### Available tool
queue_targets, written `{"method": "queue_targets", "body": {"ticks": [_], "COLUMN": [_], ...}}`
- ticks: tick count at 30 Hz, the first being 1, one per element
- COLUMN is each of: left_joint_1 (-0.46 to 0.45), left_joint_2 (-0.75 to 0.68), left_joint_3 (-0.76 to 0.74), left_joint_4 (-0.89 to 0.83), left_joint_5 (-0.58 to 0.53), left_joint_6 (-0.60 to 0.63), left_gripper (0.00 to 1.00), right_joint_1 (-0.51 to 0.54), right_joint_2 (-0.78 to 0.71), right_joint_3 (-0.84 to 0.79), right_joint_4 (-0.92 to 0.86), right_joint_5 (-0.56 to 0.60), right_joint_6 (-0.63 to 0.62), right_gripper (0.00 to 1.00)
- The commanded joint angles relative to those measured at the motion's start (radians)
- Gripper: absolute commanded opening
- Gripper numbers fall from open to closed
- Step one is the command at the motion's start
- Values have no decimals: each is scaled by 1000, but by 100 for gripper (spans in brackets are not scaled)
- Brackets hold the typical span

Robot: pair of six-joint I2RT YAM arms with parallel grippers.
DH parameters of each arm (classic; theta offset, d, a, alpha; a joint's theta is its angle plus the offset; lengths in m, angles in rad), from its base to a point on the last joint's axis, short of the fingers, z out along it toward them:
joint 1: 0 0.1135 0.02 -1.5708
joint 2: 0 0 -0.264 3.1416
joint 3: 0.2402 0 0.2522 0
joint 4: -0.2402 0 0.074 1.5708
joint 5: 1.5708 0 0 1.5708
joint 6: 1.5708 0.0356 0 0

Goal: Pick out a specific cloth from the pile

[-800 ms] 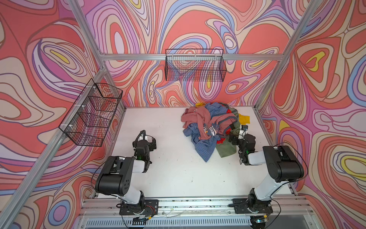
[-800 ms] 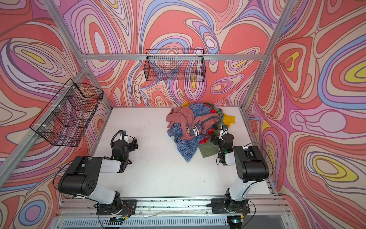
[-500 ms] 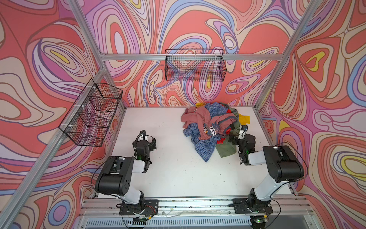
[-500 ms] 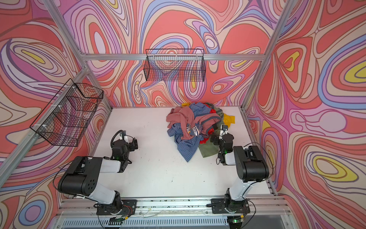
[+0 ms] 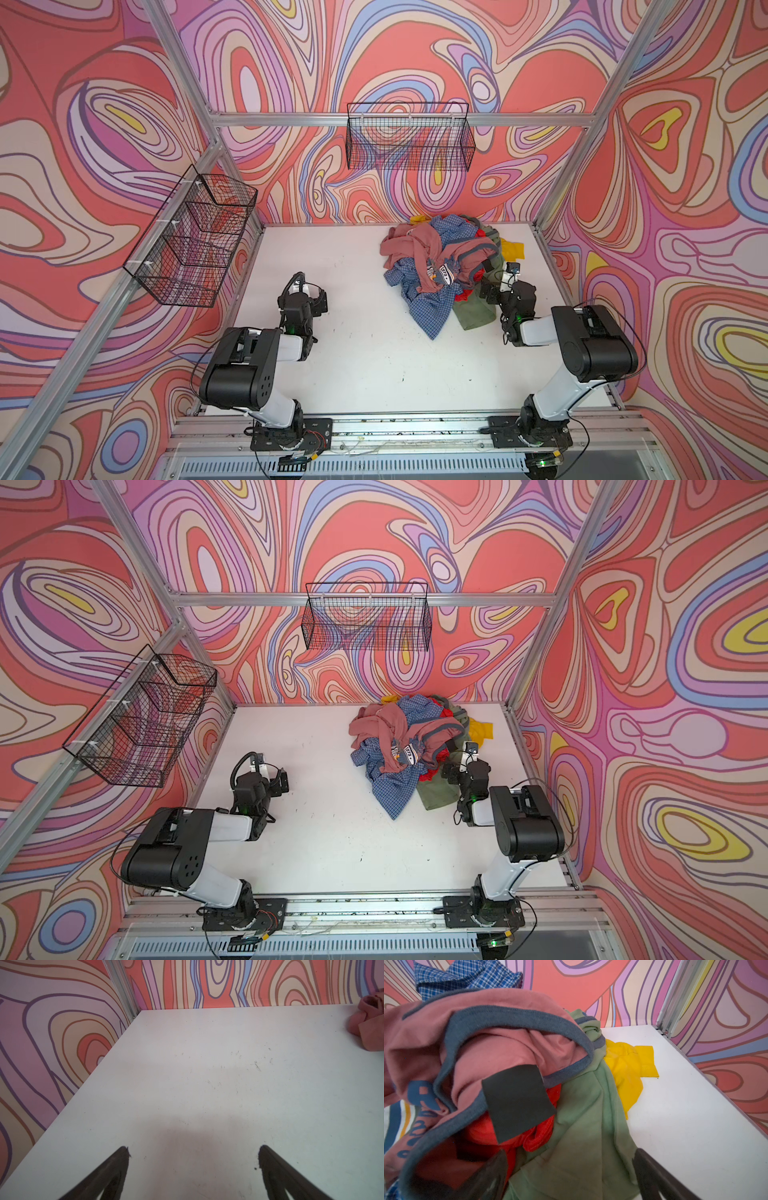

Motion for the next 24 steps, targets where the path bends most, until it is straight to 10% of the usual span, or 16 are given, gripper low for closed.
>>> {"method": "queue_targets", "body": {"ticks": [1, 7, 13, 24], "left_joint_1": [7, 11, 7, -216], "left_joint_2": [-4, -40, -348, -470], "left_joint_3": [16, 29, 352, 217], "left_joint_4": [-5, -45, -830, -781], "left_joint_5": [15, 19, -41, -76], "left_joint_6": [-8, -8, -244, -445], "left_gripper": [100, 100, 100, 96], "right_joint_1": [-3, -3, -41, -81], "right_joint_2": [7, -11, -309, -407], "right_joint_3": [4, -12, 85, 149], "right_joint_4": [11, 28, -528, -1024], "right_joint_5": [-2, 28, 53, -197], "right_joint_6": [-2, 11, 223, 537], "right_gripper": [96, 98, 96, 89]}}
